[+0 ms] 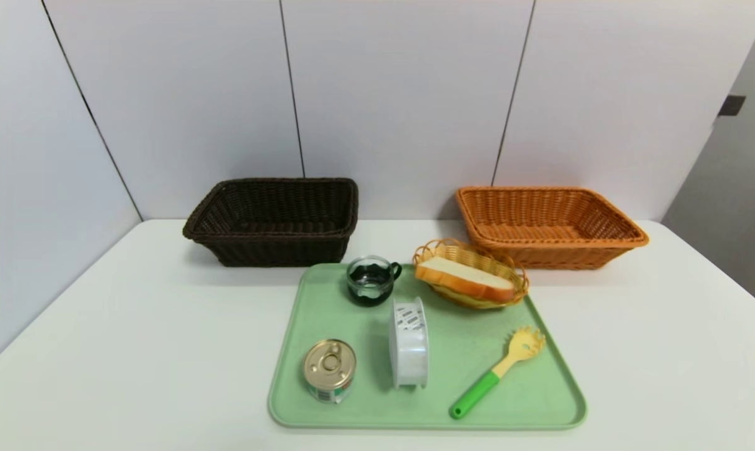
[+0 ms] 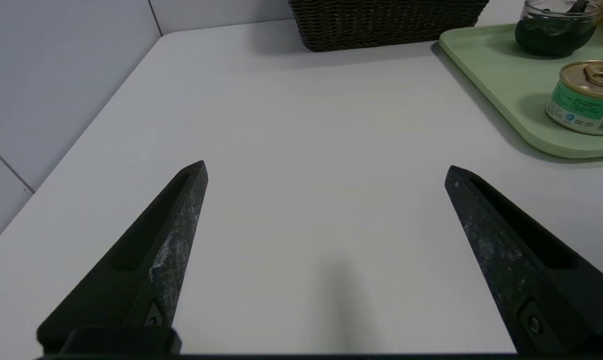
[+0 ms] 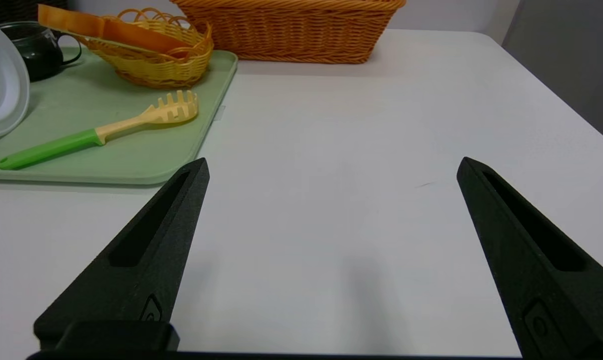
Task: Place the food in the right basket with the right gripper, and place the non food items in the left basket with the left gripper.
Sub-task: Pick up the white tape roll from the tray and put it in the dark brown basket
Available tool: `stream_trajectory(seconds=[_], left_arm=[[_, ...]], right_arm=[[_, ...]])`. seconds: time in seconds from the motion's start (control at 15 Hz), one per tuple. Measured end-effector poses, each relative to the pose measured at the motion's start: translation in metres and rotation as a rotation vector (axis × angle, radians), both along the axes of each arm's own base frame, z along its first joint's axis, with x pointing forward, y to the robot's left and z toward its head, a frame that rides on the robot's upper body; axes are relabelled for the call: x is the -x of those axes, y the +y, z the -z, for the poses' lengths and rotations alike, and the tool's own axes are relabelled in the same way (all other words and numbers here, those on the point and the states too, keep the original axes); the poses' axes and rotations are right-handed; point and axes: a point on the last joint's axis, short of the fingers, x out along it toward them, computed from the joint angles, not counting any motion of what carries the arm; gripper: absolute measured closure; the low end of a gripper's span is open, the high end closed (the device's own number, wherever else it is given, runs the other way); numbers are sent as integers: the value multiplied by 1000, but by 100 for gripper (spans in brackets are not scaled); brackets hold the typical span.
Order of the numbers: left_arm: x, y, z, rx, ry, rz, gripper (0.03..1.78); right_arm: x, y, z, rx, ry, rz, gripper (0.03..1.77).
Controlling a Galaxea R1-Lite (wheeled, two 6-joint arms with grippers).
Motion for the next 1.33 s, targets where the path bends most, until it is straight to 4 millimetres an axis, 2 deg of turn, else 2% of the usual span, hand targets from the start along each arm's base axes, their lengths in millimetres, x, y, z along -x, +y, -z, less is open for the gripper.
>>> stream_trajectory(seconds=[0.2,0.33,0.4,0.53,0.67,0.87,1.0,1.13,1.33], left_arm=[[0,0,0,-3,6,4,12],[6,0,-15,-4,-5,13,12],[10,0,-29,-2,-8,20,12],[20,-1,-72,17,-13,47,12],[19,-2,-117,64,39,86,12],[-5,-3,-183,158,150,118,12],[-29,-3,-212,190,270,117,12],[-55,-5,-226,153,338,137,12],[-94,-11,-243,139,346,210,12]], right_arm=[[0,0,0,4,9,1,9],[3,0,-9,0,2,-7,9],[6,0,-21,-7,4,-19,9],[11,1,-58,-37,8,-55,9],[7,2,-112,-94,41,-96,9],[-23,3,-194,-178,105,-153,9],[-53,4,-237,-222,159,-181,9],[-86,6,-267,-282,236,-199,9],[-132,17,-284,-369,418,-234,9]])
